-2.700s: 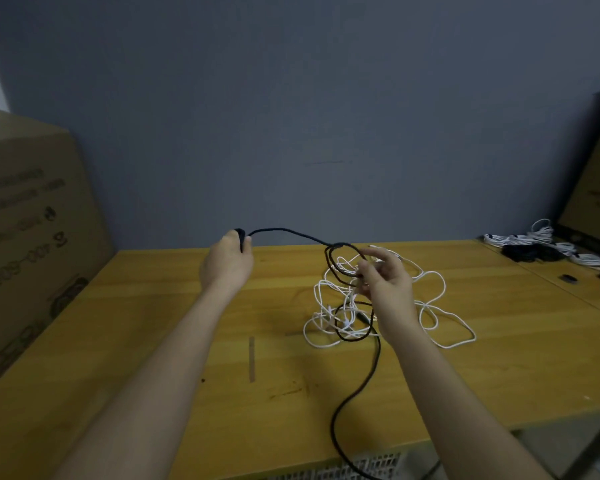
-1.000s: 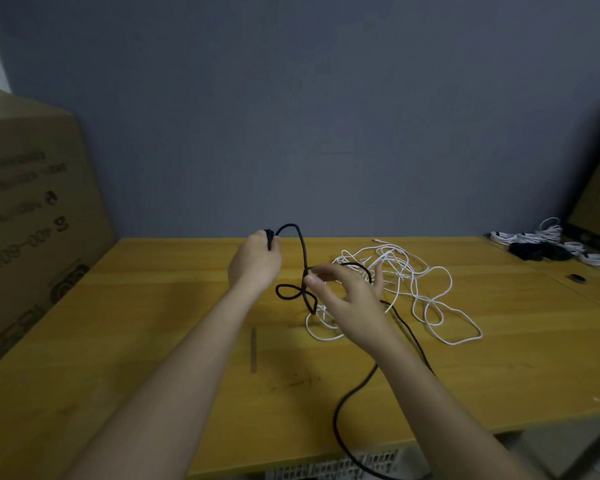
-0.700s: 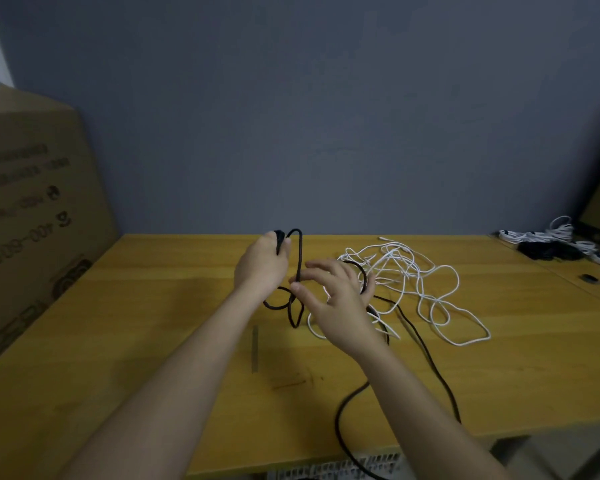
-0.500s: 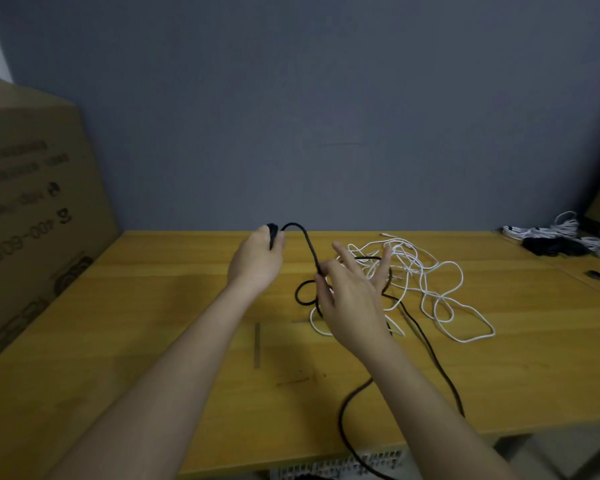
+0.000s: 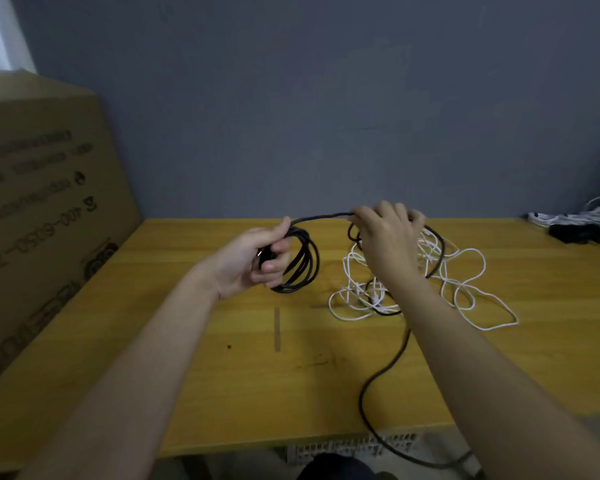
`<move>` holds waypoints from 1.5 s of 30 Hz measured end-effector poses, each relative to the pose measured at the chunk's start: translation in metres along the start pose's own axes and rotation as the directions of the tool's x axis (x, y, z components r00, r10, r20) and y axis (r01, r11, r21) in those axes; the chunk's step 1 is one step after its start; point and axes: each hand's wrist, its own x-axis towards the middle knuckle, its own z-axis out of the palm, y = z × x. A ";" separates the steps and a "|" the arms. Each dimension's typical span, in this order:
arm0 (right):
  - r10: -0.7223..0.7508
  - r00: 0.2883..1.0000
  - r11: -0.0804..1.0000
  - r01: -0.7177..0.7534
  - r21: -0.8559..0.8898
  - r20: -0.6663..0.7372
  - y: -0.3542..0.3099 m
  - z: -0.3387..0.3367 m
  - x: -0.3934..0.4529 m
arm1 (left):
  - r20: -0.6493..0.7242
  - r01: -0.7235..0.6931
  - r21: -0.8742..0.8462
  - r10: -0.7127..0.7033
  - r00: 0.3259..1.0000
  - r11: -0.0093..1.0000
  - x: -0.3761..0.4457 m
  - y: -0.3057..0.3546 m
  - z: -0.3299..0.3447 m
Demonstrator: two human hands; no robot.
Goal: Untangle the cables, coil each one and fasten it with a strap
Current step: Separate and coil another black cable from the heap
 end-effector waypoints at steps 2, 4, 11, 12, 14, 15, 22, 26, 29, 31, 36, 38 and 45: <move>-0.065 0.996 0.998 0.065 -0.003 0.062 -0.016 0.008 -0.006 | -0.024 -0.068 -0.126 0.066 0.998 0.990 -0.002 0.003 0.006; -0.155 0.982 0.988 0.157 -0.009 0.109 -0.035 0.013 -0.021 | -0.095 -0.162 -0.233 0.143 0.985 0.959 0.002 0.002 0.009; -0.331 0.929 0.929 0.290 0.228 0.166 -0.076 0.012 -0.061 | -0.443 -0.395 -0.188 0.281 0.851 0.899 0.027 -0.021 0.004; -0.319 0.924 0.914 0.241 0.326 0.213 -0.078 0.006 -0.061 | -0.489 -0.384 -0.046 0.314 0.813 0.922 0.031 -0.024 0.003; -0.314 0.888 0.866 0.123 0.484 0.336 -0.076 -0.004 -0.059 | -0.535 -0.284 0.303 0.409 0.740 0.910 0.035 -0.025 -0.001; -0.321 0.870 0.839 0.078 0.539 0.374 -0.071 -0.007 -0.059 | -0.527 -0.212 0.423 0.429 0.734 0.881 0.037 -0.024 -0.003; -0.297 0.874 0.752 -0.034 0.658 0.385 -0.036 -0.021 -0.060 | -0.379 0.110 0.767 0.308 0.873 0.632 0.043 -0.025 -0.016; -0.124 0.897 0.587 -0.279 0.760 0.424 -0.026 -0.035 -0.055 | -0.325 0.117 0.780 0.238 0.915 0.614 0.044 -0.029 -0.011; -0.041 0.902 0.475 -0.361 0.803 0.429 -0.020 -0.039 -0.050 | -0.307 0.111 0.740 0.187 0.933 0.664 0.044 -0.030 -0.003; 0.015 0.903 0.404 -0.399 0.824 0.429 -0.014 -0.039 -0.045 | -0.294 0.105 0.672 0.135 0.946 0.733 0.044 -0.030 -0.002; 0.225 0.880 0.389 -0.475 0.790 0.419 -0.006 -0.037 -0.031 | -0.148 0.025 0.726 0.121 0.982 0.687 0.040 -0.022 0.004; 0.361 0.833 0.410 -0.545 0.731 0.419 -0.001 -0.035 -0.024 | -0.096 0.003 0.810 0.126 0.987 0.586 0.039 -0.020 0.004; 0.495 0.793 0.602 -0.608 0.517 0.355 0.040 -0.031 -0.009 | -0.298 0.071 0.720 0.214 0.930 0.691 0.018 -0.029 -0.028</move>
